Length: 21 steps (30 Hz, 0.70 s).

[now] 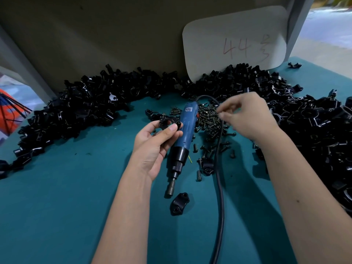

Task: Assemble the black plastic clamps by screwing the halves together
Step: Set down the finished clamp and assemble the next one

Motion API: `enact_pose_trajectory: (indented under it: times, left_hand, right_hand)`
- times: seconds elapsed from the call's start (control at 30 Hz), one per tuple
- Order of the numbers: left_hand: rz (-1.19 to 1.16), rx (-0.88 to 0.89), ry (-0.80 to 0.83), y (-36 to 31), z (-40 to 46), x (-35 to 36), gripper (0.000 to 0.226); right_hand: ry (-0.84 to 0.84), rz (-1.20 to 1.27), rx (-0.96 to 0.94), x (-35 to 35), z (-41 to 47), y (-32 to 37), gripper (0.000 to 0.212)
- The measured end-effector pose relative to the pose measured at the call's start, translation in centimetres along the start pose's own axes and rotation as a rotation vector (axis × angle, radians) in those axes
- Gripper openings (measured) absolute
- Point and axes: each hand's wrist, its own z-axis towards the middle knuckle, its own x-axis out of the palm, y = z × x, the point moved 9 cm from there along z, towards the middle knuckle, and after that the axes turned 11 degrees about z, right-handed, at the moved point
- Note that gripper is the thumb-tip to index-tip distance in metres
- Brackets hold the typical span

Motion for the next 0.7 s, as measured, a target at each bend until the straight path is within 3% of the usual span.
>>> enact_pose_trajectory:
  times: [0.07,0.13,0.37,0.5,0.7]
  left_hand:
    - [-0.009,-0.004,0.016,0.0,-0.1,0.2,0.072]
    - [-0.023,-0.01,0.025,0.1,-0.1,0.3,0.078]
    - [-0.021,-0.027,0.079,0.3,0.1,0.2,0.068]
    - [0.002,-0.024,0.12,0.4,0.2,0.4,0.045]
    - [-0.068,-0.066,0.122,0.8,0.2,0.5,0.039]
  right_hand:
    - [0.022,0.288,-0.064,1.1,-0.6,1.7,0.01]
    - [0.078,0.409,-0.128,2.4,-1.0,3.1,0.008]
    - [0.134,0.462,-0.243,5.7,-1.6,4.4,0.012]
    - [0.155,0.451,-0.246,6.4,-1.8,4.3,0.013]
    - [0.234,0.596,-0.162,7.2,-1.8,3.5,0.013]
